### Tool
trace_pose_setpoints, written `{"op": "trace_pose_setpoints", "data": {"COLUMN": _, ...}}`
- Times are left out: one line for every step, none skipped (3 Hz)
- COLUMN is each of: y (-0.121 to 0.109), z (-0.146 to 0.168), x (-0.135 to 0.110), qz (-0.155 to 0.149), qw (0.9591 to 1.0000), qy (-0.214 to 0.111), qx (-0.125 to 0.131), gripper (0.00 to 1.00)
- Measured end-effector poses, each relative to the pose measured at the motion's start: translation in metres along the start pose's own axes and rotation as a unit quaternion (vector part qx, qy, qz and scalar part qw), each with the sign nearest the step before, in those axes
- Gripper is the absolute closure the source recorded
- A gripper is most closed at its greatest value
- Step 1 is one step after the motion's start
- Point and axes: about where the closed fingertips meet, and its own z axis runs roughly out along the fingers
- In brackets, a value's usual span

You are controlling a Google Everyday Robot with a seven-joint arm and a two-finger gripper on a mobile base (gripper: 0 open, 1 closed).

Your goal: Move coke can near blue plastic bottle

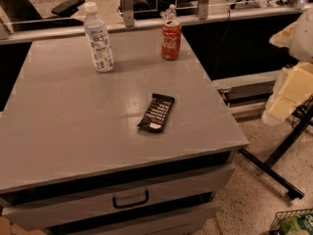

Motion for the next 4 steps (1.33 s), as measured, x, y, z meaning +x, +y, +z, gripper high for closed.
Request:
{"op": "trace_pose_setpoints", "data": {"y": -0.035, "z": 0.016, "x": -0.004, "qz": 0.056, "qw": 0.9949, "qy": -0.081, "qx": 0.02, "gripper": 0.0}}
{"op": "trace_pose_setpoints", "data": {"y": -0.067, "z": 0.036, "x": -0.008, "qz": 0.099, "qw": 0.9794, "qy": -0.172, "qx": 0.036, "gripper": 0.0}}
{"op": "trace_pose_setpoints", "data": {"y": -0.1, "z": 0.057, "x": -0.022, "qz": 0.114, "qw": 0.9509, "qy": -0.281, "qx": 0.062, "gripper": 0.0}}
{"op": "trace_pose_setpoints", "data": {"y": -0.134, "z": 0.069, "x": -0.041, "qz": 0.102, "qw": 0.925, "qy": -0.352, "qx": 0.098, "gripper": 0.0}}
